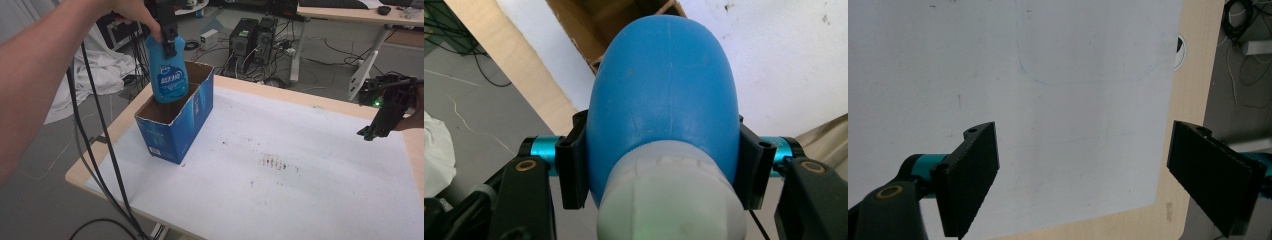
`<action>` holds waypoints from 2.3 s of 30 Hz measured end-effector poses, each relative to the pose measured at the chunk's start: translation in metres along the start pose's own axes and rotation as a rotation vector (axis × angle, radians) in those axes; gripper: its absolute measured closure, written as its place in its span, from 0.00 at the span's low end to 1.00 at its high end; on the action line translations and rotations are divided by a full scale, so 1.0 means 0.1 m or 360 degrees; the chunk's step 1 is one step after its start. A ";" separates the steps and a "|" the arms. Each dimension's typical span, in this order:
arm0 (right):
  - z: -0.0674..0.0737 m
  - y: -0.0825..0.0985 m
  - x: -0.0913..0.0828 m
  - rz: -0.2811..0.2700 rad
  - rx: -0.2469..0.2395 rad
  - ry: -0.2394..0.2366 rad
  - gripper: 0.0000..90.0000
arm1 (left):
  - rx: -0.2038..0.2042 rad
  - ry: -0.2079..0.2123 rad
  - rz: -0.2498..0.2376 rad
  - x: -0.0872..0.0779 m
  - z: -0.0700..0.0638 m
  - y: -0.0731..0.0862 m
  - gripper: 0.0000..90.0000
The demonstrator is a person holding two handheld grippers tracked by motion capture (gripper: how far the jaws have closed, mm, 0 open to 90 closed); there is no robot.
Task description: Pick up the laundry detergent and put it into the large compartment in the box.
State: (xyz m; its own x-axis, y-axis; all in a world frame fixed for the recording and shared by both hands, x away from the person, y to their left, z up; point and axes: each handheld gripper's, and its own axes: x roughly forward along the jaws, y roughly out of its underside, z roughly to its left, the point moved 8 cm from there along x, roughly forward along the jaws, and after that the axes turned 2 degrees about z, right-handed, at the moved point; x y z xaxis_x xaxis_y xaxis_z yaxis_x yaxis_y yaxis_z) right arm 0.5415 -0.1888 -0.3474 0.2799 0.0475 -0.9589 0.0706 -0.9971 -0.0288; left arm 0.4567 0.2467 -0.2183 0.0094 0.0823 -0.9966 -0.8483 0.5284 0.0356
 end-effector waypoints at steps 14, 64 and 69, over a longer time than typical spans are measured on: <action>0.03 -0.02 0.01 0.0006 -0.0005 -0.0002 0.14 | 0.0116 0.0025 0.0006 0.48 -0.10 0.03 0.42; 0.09 -0.03 0.17 0.0029 -0.0015 -0.0048 0.14 | 0.0707 0.0013 -0.0041 1.41 -0.17 0.10 0.42; 0.10 -0.03 0.17 0.0029 -0.0013 -0.0053 0.14 | 0.0708 0.0005 -0.0031 1.41 -0.18 0.09 0.42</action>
State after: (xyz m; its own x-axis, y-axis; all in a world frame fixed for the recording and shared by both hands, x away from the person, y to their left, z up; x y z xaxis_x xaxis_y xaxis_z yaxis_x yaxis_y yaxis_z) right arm 0.5361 -0.1858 -0.3666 0.2494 0.0273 -0.9680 0.0739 -0.9972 -0.0090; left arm 0.4407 0.2479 -0.3599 0.0210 0.0665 -0.9976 -0.5377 0.8419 0.0449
